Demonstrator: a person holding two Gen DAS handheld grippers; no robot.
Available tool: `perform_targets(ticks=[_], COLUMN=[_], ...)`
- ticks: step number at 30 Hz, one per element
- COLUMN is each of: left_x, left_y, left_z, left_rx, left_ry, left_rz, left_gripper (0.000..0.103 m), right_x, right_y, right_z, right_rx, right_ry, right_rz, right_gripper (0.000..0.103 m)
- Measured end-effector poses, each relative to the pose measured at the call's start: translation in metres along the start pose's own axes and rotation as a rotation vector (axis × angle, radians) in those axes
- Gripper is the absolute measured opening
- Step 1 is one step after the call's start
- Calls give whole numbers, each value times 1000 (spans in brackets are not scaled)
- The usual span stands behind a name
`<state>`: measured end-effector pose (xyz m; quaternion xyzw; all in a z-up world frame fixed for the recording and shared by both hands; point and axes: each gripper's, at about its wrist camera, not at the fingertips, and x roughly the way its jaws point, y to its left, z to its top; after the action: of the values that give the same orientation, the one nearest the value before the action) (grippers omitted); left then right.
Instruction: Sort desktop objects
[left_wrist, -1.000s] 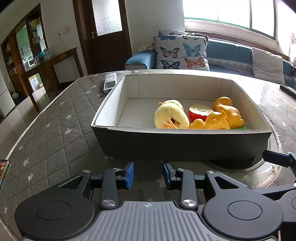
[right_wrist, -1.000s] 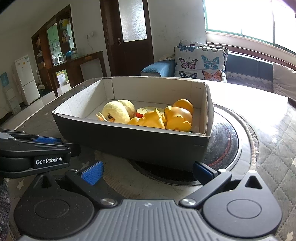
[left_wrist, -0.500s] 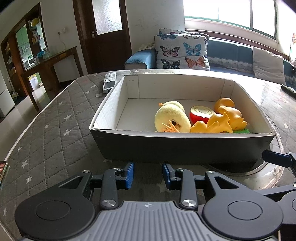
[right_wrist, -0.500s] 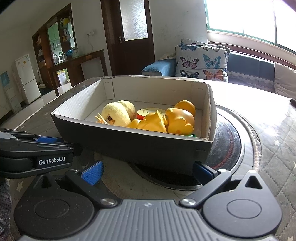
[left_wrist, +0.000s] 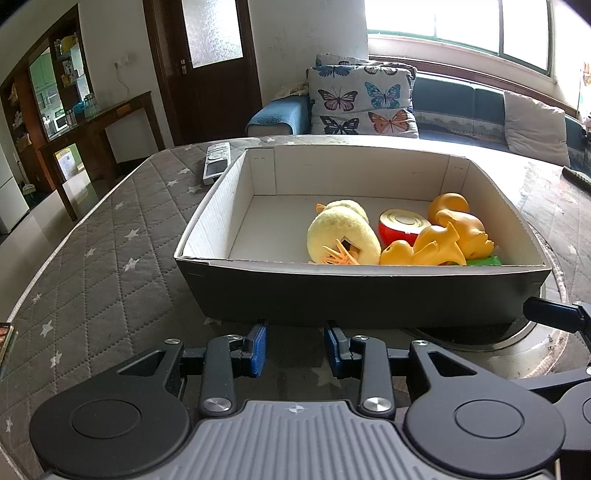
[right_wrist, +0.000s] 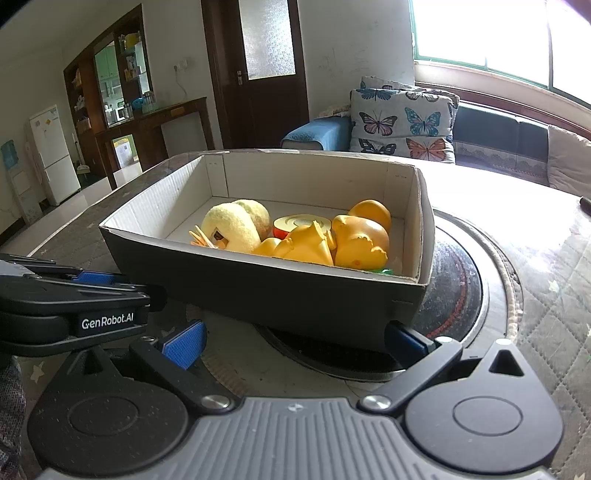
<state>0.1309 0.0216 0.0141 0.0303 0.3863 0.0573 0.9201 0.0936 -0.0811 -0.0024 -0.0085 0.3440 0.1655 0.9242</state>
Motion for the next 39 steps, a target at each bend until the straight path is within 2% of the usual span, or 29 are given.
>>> perform_targets(ticks=[39], left_x=[-6], left_y=[5], left_z=[0], left_rx=[-37], left_ry=[-11], left_rz=[-50], left_gripper=[35], right_x=[-5], right_y=[4], right_z=[0], right_rx=[-7], right_ry=[-7], right_rz=[-2], right_gripper=[103])
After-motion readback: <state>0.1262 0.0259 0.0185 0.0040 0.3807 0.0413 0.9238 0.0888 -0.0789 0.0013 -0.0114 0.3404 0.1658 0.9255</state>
